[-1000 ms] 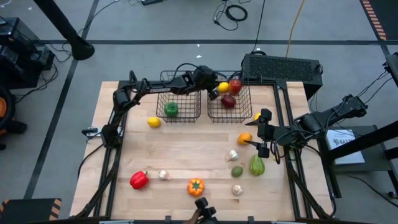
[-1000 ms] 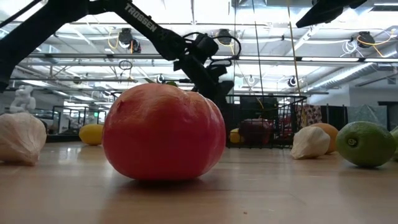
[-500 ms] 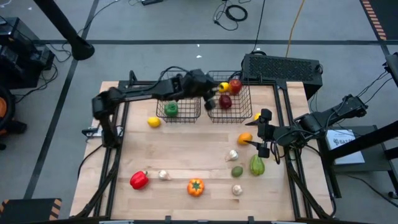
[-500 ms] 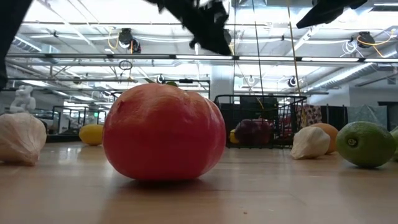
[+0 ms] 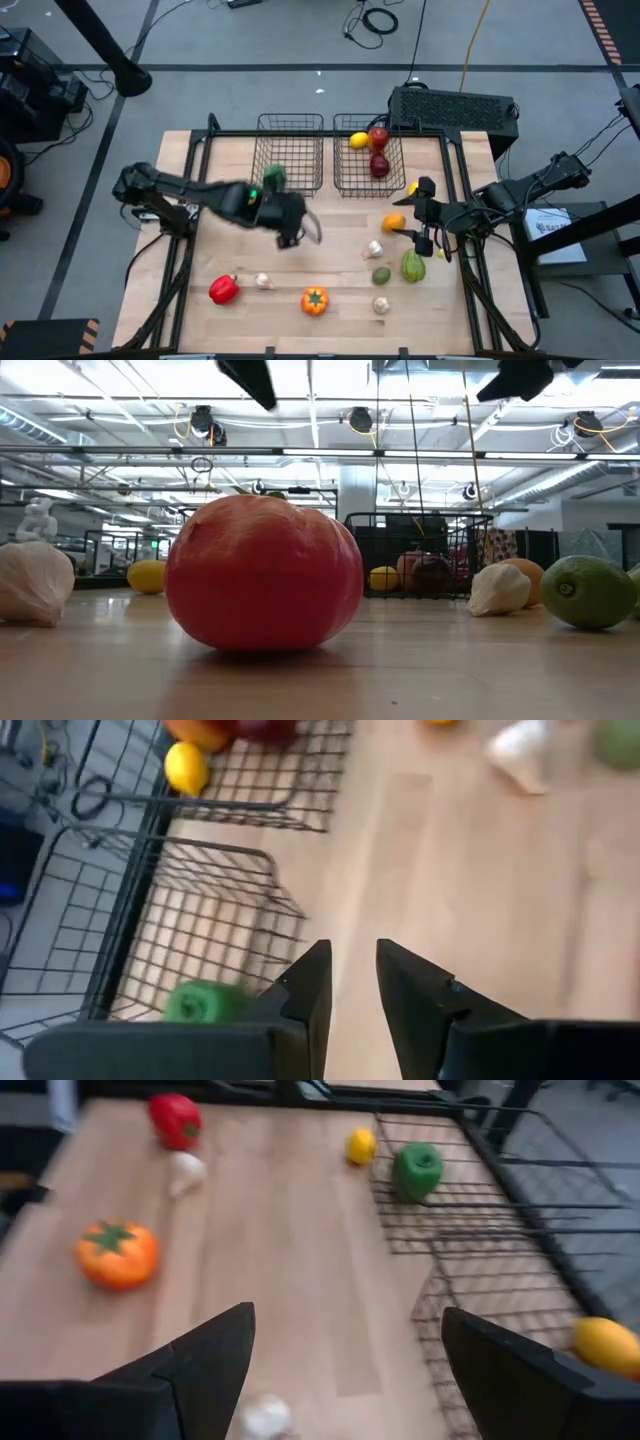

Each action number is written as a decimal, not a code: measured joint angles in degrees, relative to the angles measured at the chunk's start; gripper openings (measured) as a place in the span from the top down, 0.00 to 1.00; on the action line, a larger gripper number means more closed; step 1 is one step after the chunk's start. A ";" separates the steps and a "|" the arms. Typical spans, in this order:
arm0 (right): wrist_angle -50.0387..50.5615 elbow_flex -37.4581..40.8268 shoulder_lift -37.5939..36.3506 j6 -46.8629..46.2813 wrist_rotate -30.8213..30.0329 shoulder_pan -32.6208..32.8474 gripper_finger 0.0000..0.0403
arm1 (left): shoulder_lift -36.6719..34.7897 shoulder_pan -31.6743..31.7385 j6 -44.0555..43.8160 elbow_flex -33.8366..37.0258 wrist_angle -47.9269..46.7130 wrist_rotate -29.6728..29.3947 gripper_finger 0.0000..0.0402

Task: Sort produce into baskets
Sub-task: Put the white garlic into the left wire basket

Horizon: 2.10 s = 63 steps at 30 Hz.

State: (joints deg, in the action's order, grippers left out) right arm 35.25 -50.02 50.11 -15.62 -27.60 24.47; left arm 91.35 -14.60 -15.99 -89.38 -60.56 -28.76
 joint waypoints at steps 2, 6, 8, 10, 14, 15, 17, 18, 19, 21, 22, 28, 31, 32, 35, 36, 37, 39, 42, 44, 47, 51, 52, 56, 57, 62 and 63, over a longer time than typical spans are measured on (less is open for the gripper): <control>-1.82 0.00 0.05 0.04 2.41 0.05 0.22 | -1.92 -4.34 -2.53 2.72 0.62 -2.99 0.77; -2.37 0.00 0.23 -0.18 2.05 0.03 0.22 | -5.47 -11.61 -10.98 8.14 1.51 -13.42 0.77; -3.11 0.00 0.34 -0.18 2.01 0.00 0.22 | -6.82 -14.41 -16.22 11.35 1.06 -19.41 0.77; -6.18 0.00 0.55 0.51 2.67 0.09 0.22 | -8.47 -17.10 -22.01 14.95 -0.04 -22.99 0.77; -13.71 0.00 0.70 4.53 4.18 0.09 0.22 | -11.15 -20.34 -28.49 21.67 -1.12 -23.58 0.77; -15.08 0.00 0.86 5.66 4.16 0.09 0.22 | -11.69 -20.73 -29.34 22.82 -1.82 -23.51 0.77; -16.53 0.00 1.20 7.69 3.99 0.07 0.22 | -12.68 -21.14 -30.64 24.39 -4.19 -23.53 0.77; -17.08 0.00 1.41 8.34 3.99 0.07 0.22 | -12.98 -21.34 -31.39 25.06 -6.19 -23.39 0.77; -17.29 0.00 1.62 8.65 3.99 0.07 0.22 | -13.12 -21.57 -31.63 25.59 -8.03 -22.44 0.77; -17.08 0.00 2.18 8.79 3.99 0.07 0.22 | -13.18 -21.57 -31.15 26.09 -11.10 -18.40 0.77; -16.95 0.00 2.49 8.81 3.99 0.07 0.22 | -13.21 -21.54 -31.05 26.09 -12.09 -16.38 0.77; -16.71 0.00 4.17 10.82 3.96 0.06 0.22 | -13.31 -21.83 -41.14 26.07 -8.76 -9.20 0.77; -16.70 0.00 4.80 12.16 3.96 0.00 0.22 | -13.20 -23.48 -42.66 26.07 -5.64 -0.05 0.77; -16.70 0.00 4.96 12.65 3.96 0.00 0.22 | -13.23 -24.19 -43.73 26.07 -4.76 1.28 0.77; -16.70 0.00 5.32 14.52 3.96 0.00 0.22 | -13.21 -25.99 -45.08 26.07 -3.27 1.32 0.77; -16.71 0.00 5.41 15.15 3.96 -0.01 0.22 | -13.08 -26.42 -45.11 26.07 -3.60 0.79 0.77; -16.72 0.00 5.48 15.74 3.94 -0.02 0.22 | -12.81 -26.89 -45.24 26.07 -4.59 -0.16 0.77; -16.69 0.00 5.55 16.41 3.94 -0.02 0.22 | -12.47 -27.53 -46.11 27.05 -5.71 -1.68 0.77; -16.27 0.00 5.55 16.25 3.94 -0.02 0.22 | -12.48 -27.90 -43.97 30.35 -1.29 -0.80 0.77; -15.65 -0.01 5.55 16.06 3.94 0.00 0.22 | -12.42 -27.93 -41.30 32.71 5.32 1.29 0.77; -14.93 0.00 5.55 15.98 3.94 0.00 0.22 | -12.44 -27.95 -40.67 35.15 12.86 2.77 0.77; -14.80 0.00 5.55 15.91 3.92 0.00 0.22 | -12.40 -27.93 -40.69 36.73 17.49 2.98 0.77; -14.76 0.00 5.55 15.89 3.94 0.00 0.22 | -12.33 -27.93 -40.71 36.91 18.09 3.52 0.77; -14.78 0.00 5.55 15.89 3.94 0.01 0.22 | -11.37 -28.78 -40.31 38.27 18.70 6.17 0.76; -14.78 0.00 5.55 15.89 3.93 0.00 0.22 | -11.25 -29.20 -40.23 38.80 19.75 6.71 0.75; -14.84 0.00 5.55 15.69 3.92 0.00 0.22 | -10.93 -31.00 -38.55 40.10 28.19 6.02 0.59; -14.80 0.00 5.55 15.69 3.92 0.00 0.22 | -10.70 -31.15 -37.72 40.10 29.27 5.51 0.56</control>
State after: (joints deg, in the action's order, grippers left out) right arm 20.45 -50.02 55.66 0.08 -23.68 24.47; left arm 80.66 -45.75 -53.72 -49.28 -31.29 -23.25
